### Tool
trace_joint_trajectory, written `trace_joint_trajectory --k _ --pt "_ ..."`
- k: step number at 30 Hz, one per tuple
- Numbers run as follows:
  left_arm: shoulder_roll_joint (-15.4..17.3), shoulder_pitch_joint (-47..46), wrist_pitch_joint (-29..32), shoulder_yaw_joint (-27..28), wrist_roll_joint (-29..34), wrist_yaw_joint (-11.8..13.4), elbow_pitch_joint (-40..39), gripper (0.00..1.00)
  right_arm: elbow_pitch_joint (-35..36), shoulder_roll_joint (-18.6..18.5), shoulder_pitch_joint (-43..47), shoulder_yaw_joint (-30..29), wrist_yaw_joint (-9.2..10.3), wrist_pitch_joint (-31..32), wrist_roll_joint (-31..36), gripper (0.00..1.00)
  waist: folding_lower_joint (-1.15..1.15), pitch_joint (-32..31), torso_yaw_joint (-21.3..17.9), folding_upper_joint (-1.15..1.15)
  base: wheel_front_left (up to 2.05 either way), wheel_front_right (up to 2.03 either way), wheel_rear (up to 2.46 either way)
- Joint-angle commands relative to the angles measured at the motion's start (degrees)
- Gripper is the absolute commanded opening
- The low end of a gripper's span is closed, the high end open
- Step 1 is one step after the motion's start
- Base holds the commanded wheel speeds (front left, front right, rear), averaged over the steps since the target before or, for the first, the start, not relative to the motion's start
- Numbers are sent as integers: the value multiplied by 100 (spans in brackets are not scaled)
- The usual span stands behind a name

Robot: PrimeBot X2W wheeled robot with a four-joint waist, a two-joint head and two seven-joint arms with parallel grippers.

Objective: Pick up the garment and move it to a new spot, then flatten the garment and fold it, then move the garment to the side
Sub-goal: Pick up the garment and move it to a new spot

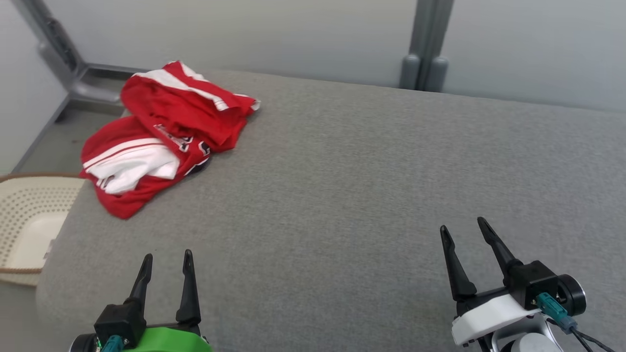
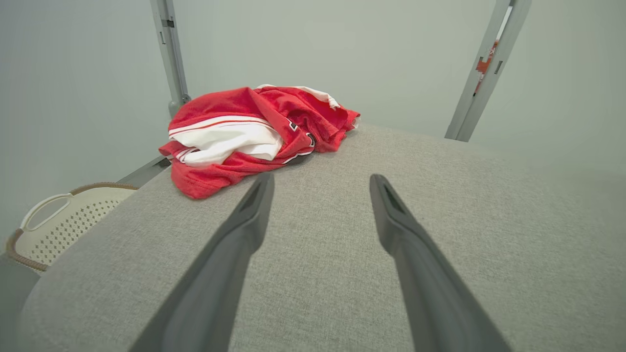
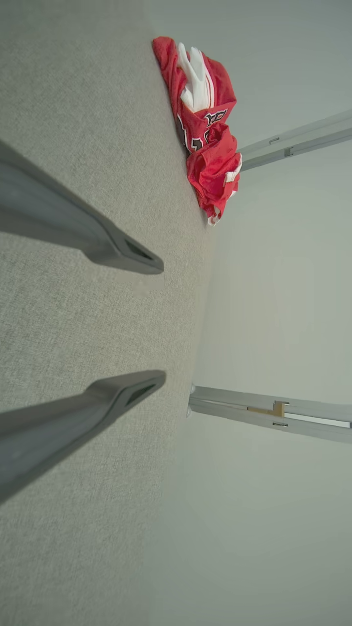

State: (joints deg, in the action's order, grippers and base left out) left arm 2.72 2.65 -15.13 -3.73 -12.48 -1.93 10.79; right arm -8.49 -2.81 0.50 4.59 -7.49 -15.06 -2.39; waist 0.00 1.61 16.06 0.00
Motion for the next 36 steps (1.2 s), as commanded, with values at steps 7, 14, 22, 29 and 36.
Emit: trace_joint_trajectory --k 7,14,22,29,36 --pt "28 17 -4 81 -51 39 -17 100 -44 -16 -76 88 0 -18 14 100 0 42 1358 0 0 0 0" --pt "28 92 -4 175 -148 123 -136 100 -117 -19 -178 274 0 -18 61 100 0 72 1449 0 0 0 0" --pt "28 62 -4 55 -130 65 -104 100 -25 -17 -205 244 0 -18 159 100 0 244 1466 0 0 0 0" --pt "251 -777 -3 572 175 -202 -179 100 79 -21 -306 144 1 -18 461 100 0 651 1335 0 0 0 0" --pt "1007 -2362 -1 933 382 -398 323 100 166 -19 -621 145 1 -18 886 100 0 1261 946 0 0 0 0"
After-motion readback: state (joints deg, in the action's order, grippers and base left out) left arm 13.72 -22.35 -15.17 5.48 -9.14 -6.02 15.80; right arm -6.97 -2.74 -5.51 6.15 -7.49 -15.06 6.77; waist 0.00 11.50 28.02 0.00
